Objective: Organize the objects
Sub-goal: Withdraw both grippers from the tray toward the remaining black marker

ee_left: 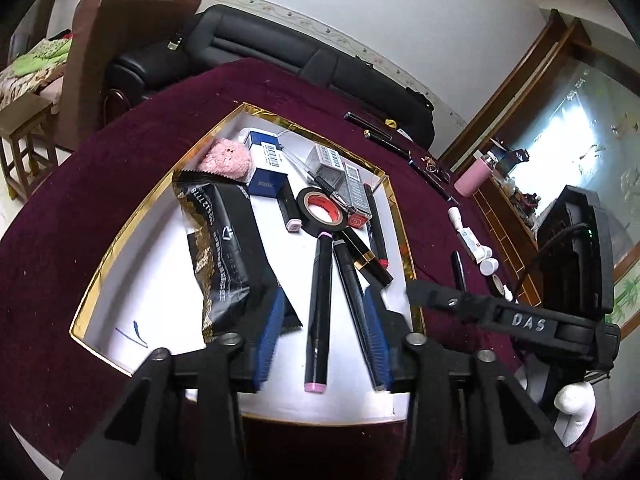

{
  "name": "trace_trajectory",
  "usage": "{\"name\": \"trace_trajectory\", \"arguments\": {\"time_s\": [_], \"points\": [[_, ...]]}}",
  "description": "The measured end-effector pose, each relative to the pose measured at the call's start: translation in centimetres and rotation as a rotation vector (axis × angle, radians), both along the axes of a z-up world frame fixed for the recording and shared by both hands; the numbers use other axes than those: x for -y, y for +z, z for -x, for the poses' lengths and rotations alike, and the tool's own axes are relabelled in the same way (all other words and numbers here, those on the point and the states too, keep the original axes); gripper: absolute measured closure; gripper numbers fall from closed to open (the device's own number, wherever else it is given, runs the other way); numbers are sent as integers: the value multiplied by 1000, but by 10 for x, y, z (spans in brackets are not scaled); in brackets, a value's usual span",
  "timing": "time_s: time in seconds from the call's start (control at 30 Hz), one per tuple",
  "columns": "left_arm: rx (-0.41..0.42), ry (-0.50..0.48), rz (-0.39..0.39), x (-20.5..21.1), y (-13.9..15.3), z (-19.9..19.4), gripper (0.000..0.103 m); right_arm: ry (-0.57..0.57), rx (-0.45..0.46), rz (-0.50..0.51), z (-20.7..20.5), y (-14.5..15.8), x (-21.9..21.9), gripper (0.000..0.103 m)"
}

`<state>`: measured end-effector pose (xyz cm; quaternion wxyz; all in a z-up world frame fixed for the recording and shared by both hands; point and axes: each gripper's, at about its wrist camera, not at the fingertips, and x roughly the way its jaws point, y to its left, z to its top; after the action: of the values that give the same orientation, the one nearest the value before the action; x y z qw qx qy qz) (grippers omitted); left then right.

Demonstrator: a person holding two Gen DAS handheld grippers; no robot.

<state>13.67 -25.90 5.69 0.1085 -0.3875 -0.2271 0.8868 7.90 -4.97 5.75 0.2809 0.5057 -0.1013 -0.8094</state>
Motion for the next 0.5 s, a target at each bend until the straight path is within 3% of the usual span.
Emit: {"name": "trace_trajectory", "arguments": {"time_s": [0.13,0.2,0.27,0.5], "points": [[-11,6,-25,-4,3,-4,61,-44,-32,37,-7,9,-21,78],[-19,15,-42,-8,6,-5,50,-66,-34,59,-8,10,-32,75],[-35,10,-61,-14,11,-7,50,-90,-36,79,-11,11,-48,72],[-39,-134,-15,-73,25,-1,47,-199,-33,129,-13,5,-109,72]]}}
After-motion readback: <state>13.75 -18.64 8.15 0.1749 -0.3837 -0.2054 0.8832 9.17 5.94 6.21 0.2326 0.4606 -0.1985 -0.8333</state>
